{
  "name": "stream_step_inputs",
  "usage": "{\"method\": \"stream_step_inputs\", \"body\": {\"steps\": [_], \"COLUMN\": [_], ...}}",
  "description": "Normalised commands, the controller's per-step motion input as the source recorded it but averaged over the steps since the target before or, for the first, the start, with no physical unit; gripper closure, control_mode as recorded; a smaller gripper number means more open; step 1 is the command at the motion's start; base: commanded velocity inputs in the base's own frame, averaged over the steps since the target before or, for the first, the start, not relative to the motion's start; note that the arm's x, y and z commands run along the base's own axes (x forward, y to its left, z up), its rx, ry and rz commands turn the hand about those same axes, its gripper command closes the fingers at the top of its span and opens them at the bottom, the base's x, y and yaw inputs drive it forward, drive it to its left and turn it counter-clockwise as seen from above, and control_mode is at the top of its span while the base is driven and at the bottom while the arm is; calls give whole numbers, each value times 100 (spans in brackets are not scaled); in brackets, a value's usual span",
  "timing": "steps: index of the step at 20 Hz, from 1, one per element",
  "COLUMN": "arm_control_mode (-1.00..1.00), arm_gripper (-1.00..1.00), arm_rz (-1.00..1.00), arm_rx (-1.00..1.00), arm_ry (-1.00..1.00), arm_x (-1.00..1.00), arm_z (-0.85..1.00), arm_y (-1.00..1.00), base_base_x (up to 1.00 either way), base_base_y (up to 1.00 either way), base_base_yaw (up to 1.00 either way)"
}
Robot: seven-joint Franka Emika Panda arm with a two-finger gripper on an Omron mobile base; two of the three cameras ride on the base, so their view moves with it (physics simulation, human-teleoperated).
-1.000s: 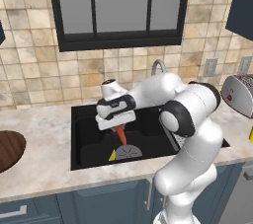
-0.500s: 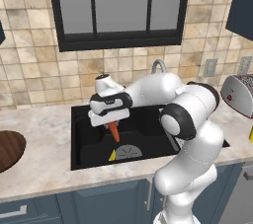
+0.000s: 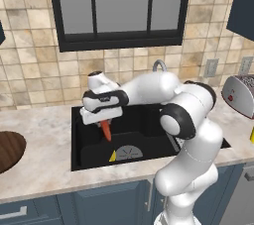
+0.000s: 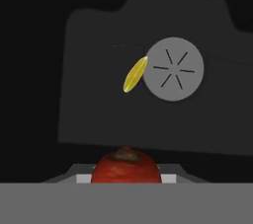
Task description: Remove the carrot and lemon wedge from the sink. Then move the bowl and cup from the counter to the sink for washing.
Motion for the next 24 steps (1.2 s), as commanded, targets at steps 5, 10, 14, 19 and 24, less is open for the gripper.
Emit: {"method": "stream_step_inputs", "body": {"steps": [5, 10, 14, 19, 24], "arm_control_mode": [-100, -100, -100, -100, -100], "arm_gripper": [100, 100, 100, 100, 100], "arm_rz": [0, 0, 0, 0, 0], "arm_rx": [8, 4, 1, 2, 4], "arm_ry": [0, 0, -1, -4, -4], "arm_x": [0, 0, 0, 3, 6], "arm_z": [7, 1, 0, 0, 0], "arm_y": [30, 30, 30, 31, 27], "base_base_x": [0, 0, 0, 0, 0], "base_base_y": [0, 0, 0, 0, 0], "base_base_yaw": [0, 0, 0, 0, 0]}}
